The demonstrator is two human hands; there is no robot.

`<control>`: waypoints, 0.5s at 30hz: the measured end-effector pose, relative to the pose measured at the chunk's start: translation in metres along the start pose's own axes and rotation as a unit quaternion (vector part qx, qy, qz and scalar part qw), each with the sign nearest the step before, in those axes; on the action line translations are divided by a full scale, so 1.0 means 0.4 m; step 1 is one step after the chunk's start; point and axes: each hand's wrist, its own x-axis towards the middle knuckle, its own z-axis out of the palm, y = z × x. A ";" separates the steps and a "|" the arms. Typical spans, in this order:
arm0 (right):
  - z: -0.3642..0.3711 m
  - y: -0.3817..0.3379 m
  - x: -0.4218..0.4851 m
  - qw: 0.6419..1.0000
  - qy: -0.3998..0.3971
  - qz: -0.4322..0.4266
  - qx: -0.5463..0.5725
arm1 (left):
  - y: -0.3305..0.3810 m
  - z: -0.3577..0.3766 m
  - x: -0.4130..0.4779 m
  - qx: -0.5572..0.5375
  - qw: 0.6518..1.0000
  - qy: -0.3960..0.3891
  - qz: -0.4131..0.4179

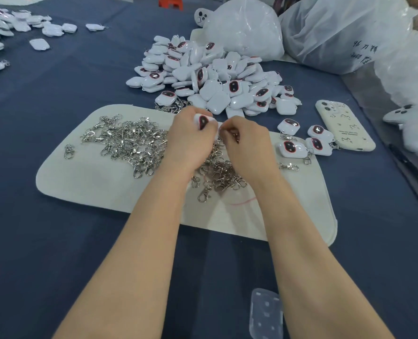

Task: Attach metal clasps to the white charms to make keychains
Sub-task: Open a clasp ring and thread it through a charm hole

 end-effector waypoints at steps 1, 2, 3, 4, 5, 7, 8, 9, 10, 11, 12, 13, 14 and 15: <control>0.001 0.002 0.000 1.000 -0.009 -0.009 -0.021 | 0.003 0.001 -0.005 0.097 0.993 0.011 0.073; 0.001 0.002 0.000 0.999 -0.016 -0.015 -0.037 | 0.004 0.003 -0.009 0.172 0.976 0.010 0.133; 0.001 0.004 0.000 0.999 -0.020 -0.014 -0.048 | 0.003 0.005 -0.012 0.216 0.960 0.003 0.175; 0.000 0.006 0.000 0.999 -0.019 -0.006 -0.048 | 0.000 0.006 -0.012 0.230 0.953 -0.006 0.195; 0.000 0.006 0.000 0.999 -0.013 0.013 -0.035 | -0.003 0.007 -0.011 0.212 0.958 -0.012 0.191; 0.000 0.005 0.001 0.997 0.006 0.064 0.047 | -0.003 0.008 -0.008 0.057 0.992 -0.019 0.109; 0.001 0.003 0.003 0.988 0.013 0.091 0.120 | -0.004 0.007 -0.005 -0.062 0.997 -0.027 0.035; 0.002 -0.003 0.005 0.972 0.016 0.117 0.203 | -0.004 0.004 -0.002 -0.179 0.982 -0.039 -0.042; 0.003 -0.008 0.006 0.948 0.013 0.141 0.285 | -0.004 0.002 0.001 -0.272 0.955 -0.058 -0.102; 0.007 -0.012 0.005 0.922 0.008 0.162 0.353 | -0.005 -0.001 0.003 -0.339 0.926 -0.079 -0.142; 0.010 -0.015 0.005 0.899 0.004 0.175 0.400 | -0.006 -0.005 0.003 -0.388 0.900 -0.101 -0.168; 0.013 -0.016 0.004 0.888 0.006 0.183 0.423 | -0.006 -0.008 0.003 -0.426 0.877 -0.121 -0.188; 0.015 -0.017 0.002 0.885 0.011 0.183 0.429 | -0.006 -0.012 0.003 -0.456 0.855 -0.135 -0.207; 0.016 -0.015 0.002 0.892 0.023 0.175 0.416 | -0.006 -0.014 0.003 -0.480 0.836 -0.144 -0.222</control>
